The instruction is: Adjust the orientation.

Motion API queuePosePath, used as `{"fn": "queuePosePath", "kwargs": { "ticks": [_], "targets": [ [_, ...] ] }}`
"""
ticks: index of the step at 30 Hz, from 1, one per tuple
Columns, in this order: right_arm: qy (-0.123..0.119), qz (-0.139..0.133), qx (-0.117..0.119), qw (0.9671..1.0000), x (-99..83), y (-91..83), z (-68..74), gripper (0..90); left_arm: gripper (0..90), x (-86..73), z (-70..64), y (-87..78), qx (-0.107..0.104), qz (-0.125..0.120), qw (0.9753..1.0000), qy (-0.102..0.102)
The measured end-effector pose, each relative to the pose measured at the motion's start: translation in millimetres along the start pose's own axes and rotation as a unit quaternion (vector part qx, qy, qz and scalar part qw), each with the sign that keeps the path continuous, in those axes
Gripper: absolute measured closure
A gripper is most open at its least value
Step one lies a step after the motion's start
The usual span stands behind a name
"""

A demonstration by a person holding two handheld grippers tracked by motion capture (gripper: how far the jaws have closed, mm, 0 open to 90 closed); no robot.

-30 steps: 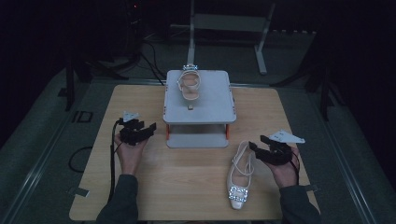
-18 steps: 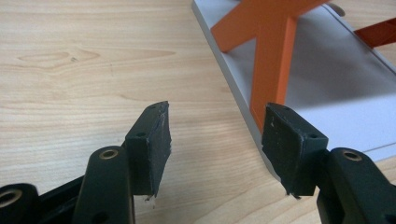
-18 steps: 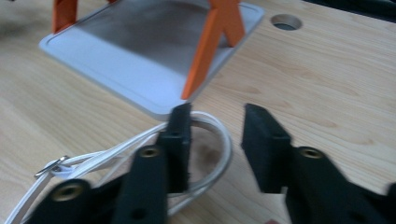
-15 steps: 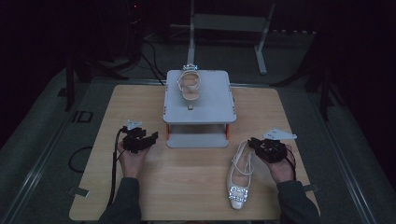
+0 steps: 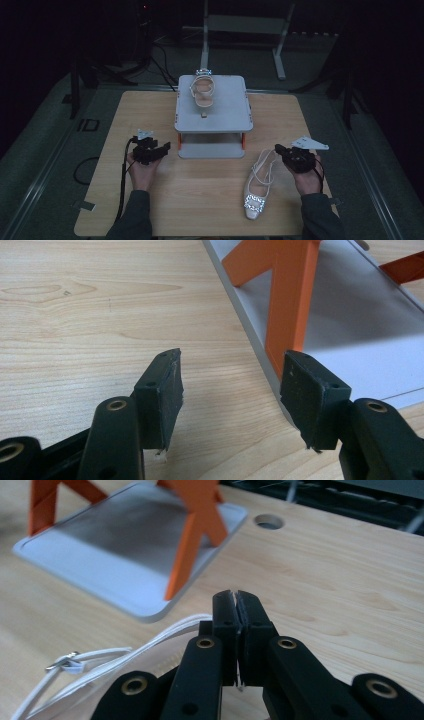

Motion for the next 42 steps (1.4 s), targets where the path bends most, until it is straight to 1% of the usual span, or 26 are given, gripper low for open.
{"fn": "queuePosePath", "kwargs": {
  "ticks": [3,7,13,16,19,20,21,23,25,26,27,30,32,34,38,42],
  "targets": [
    [0.009,-0.006,-0.019,0.9997,0.3,-6.1,-8.7,88.5,42.6,-0.4,0.4,0.1,0.000,0.000,1.0000,-0.001],
    [0.023,-0.015,-0.039,0.9988,-1.9,-19.1,-21.6,88.5,42.5,-0.6,0.4,0.3,-0.001,0.001,1.0000,-0.001],
    [0.047,-0.020,-0.068,0.9964,-14.1,-40.8,-38.8,88.5,42.5,-1.7,-1.2,1.9,-0.002,0.006,1.0000,0.000],
    [0.053,-0.020,-0.072,0.9958,-20.8,-48.9,-43.9,88.5,42.5,-2.4,-2.4,3.3,-0.002,0.006,1.0000,0.001],
    [0.050,-0.015,-0.070,0.9962,-24.1,-51.0,-44.5,88.3,42.5,-2.9,-3.0,4.0,-0.003,0.008,1.0000,0.000],
    [0.047,-0.012,-0.068,0.9965,-25.0,-51.1,-44.3,87.7,42.5,-3.2,-3.3,4.7,-0.004,0.008,1.0000,0.000],
    [0.038,-0.007,-0.065,0.9972,-24.6,-49.9,-43.0,84.1,42.5,-3.4,-3.3,4.9,-0.004,0.008,1.0000,0.000],
    [0.024,-0.007,-0.062,0.9977,-22.1,-48.5,-40.3,71.3,42.5,-3.8,-3.2,4.9,-0.003,0.009,1.0000,0.001],
    [0.013,-0.013,-0.054,0.9984,-17.2,-46.9,-36.0,64.2,42.5,-4.3,-2.6,5.1,-0.003,0.010,0.9999,0.002],
    [0.002,-0.015,-0.050,0.9986,-13.8,-45.3,-32.6,60.1,42.5,-4.6,-2.5,5.4,-0.003,0.011,0.9999,0.002],
    [-0.005,-0.014,-0.041,0.9990,-11.2,-43.6,-29.6,57.4,42.5,-4.9,-2.3,5.7,-0.005,0.012,0.9999,0.001],
    [-0.031,-0.009,-0.022,0.9992,-5.7,-35.7,-19.7,52.8,42.5,-5.7,-2.2,6.6,-0.005,0.014,0.9999,0.000],
    [-0.046,0.002,-0.010,0.9989,-4.0,-27.6,-13.5,49.4,42.5,-6.0,-2.6,6.9,-0.005,0.014,0.9999,0.001],
    [-0.057,0.014,-0.001,0.9983,-4.0,-20.2,-9.7,47.1,42.5,-6.1,-2.7,7.0,-0.006,0.014,0.9999,0.001],
    [-0.067,0.034,0.016,0.9970,-5.6,-8.9,-6.8,43.1,42.5,-6.0,-2.2,6.7,-0.006,0.014,0.9999,0.000],
    [-0.077,0.049,0.016,0.9957,-8.3,-4.9,-6.9,39.8,42.5,-5.9,-2.1,6.2,-0.008,0.014,0.9999,-0.002]
  ]
}}
Point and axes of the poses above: each handheld gripper's, and its own axes: y roughly forward along the jaws, x roughly out of its top, z roughly to its left, the point moved 1 cm from there along y, roughly forward along the jaws, and after that the axes turned 6 degrees about x, right-handed, at the moved point
